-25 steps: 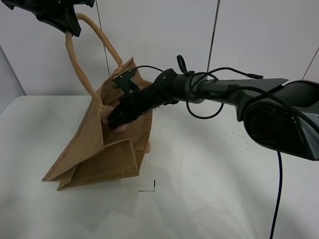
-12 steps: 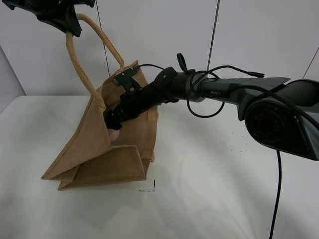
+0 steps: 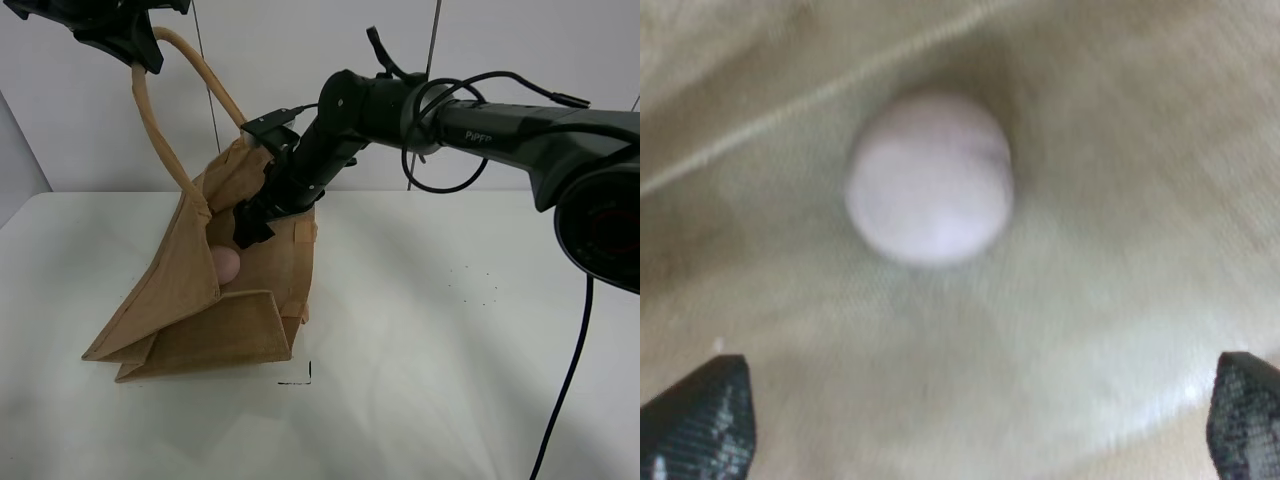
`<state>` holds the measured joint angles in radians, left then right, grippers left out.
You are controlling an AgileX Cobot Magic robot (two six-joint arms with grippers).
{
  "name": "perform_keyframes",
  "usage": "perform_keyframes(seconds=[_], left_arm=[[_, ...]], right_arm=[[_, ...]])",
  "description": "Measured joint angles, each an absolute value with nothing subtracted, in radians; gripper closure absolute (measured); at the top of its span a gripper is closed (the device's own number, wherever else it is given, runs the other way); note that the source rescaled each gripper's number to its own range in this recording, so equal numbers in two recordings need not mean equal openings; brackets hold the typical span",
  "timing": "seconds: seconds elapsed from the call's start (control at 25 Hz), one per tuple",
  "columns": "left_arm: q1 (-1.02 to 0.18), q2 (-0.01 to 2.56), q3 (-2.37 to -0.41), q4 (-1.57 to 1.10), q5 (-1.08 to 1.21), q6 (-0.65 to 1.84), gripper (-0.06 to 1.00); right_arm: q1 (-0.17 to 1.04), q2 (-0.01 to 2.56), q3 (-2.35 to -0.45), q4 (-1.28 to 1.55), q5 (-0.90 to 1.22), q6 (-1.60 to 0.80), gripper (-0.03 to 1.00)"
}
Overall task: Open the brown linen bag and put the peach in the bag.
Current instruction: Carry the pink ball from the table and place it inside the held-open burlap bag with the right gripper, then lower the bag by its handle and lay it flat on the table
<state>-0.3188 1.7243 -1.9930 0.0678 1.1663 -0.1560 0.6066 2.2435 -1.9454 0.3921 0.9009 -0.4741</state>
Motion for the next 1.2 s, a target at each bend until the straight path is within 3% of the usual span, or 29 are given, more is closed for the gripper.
perform_keyframes(seconds=[0.28,0.44,0.92,1.2], left_arm=[[-0.319,1.724,-1.993,0.067,1.166,-0.156,0.94],[-0.319,1.724,-1.993,0.067,1.166,-0.156,0.94],[-0.319,1.724,-1.993,0.067,1.166,-0.156,0.94],[-0.319,1.724,-1.993,0.067,1.166,-0.156,0.94]], right_arm=[[0.601,2.226,-2.001,0.180,1.079,-0.143,-0.03],[0.535,2.228,-2.001,0.100,1.120,-0.032,-0.03],[0.149,2.228,-2.001,0.064,1.151,0.000,-0.03],[0.071,2.226,-2.001,0.060,1.213,0.000,-0.03]])
